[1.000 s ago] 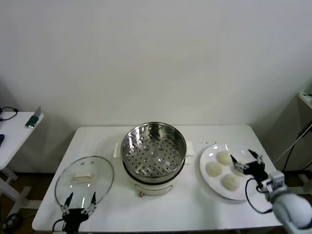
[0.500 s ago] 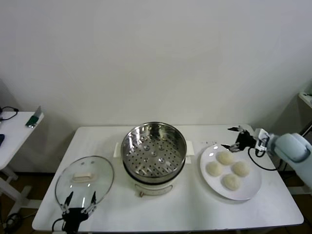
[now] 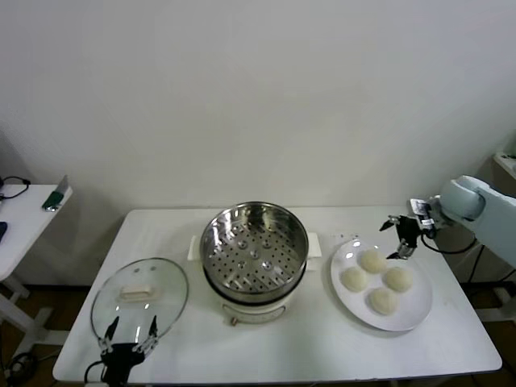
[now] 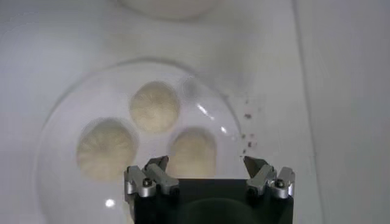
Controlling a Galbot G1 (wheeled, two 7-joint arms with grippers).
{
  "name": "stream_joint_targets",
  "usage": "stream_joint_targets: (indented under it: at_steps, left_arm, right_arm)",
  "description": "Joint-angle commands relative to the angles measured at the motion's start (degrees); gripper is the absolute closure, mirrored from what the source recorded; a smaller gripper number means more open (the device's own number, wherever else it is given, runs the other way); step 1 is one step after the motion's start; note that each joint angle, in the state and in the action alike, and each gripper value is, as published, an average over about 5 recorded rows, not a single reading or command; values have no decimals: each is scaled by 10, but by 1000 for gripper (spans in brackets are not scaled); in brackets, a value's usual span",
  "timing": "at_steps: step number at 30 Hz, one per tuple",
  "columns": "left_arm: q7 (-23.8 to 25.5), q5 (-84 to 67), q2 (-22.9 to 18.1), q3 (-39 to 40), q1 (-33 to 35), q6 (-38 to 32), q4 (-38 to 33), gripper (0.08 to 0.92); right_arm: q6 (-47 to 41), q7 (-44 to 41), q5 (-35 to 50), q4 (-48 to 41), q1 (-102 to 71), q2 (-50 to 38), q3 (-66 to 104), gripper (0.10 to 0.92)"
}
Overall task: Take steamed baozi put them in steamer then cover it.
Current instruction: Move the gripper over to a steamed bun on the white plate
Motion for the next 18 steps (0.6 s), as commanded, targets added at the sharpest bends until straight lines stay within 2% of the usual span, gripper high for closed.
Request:
stream_joint_targets:
  at_steps: [1,18]
  left_arm:
    - [0,0,-1,0,0,0,2,177]
    - [-5,2,-1,-3,-1,-6,16,177]
  right_arm:
    - [5,-29,-22,-70,23,54,-65,203]
    - [15,-5,-58,-170,-69,141,20,203]
